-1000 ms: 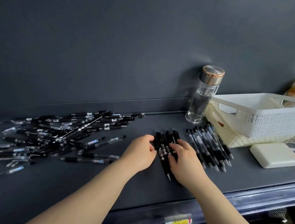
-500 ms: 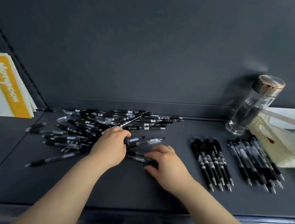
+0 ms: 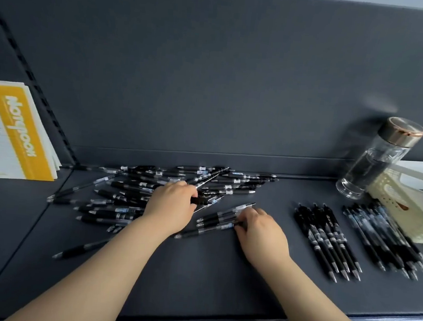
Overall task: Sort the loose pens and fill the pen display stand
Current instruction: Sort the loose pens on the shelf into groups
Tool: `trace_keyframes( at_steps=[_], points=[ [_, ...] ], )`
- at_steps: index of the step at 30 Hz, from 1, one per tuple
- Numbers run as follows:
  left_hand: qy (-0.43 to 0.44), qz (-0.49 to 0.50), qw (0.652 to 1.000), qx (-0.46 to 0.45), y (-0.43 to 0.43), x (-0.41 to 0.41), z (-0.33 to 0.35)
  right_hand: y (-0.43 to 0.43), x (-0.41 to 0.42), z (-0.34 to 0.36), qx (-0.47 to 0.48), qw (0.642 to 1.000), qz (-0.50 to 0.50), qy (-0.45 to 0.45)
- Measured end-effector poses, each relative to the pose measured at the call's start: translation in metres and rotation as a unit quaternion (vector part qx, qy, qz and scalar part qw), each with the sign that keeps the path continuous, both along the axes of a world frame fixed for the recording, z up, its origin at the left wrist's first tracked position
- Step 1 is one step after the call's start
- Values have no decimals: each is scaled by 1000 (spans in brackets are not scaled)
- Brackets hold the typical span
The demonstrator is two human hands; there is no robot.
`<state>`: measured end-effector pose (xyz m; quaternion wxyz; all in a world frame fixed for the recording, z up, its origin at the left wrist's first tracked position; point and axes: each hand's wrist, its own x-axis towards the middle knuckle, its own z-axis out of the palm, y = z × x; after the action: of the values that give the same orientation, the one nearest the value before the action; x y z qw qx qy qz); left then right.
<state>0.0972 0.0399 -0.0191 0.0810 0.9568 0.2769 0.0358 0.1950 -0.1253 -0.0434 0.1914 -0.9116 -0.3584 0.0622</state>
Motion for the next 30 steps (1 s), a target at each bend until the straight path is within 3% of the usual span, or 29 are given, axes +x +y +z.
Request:
trace_keyframes(
  at_steps=[5,11,16,22,25,27,30],
  points=[
    [-65,17,998,-16,-8,15,3,2,-9,-3,10,999,-11,38],
    [62,-52,996,-24,-20,16,-13,6,-17,-6,64,997,22,45],
    [115,-82,987,-77,-26,19,-8,8,-19,-4,49,997,60,28],
    [101,-80,988,-87,-39,34,-5,8,-20,-5,87,989,91,72],
    [52,-60,981,-175,-36,37,-4,-1,-18,0,117,986,27,117],
    [-28,-23,939,-343,-37,36,-6,-9,-13,0,148,975,-45,161],
    [-107,19,763,-637,-52,33,3,-16,-4,3,263,915,-116,282]
  ],
)
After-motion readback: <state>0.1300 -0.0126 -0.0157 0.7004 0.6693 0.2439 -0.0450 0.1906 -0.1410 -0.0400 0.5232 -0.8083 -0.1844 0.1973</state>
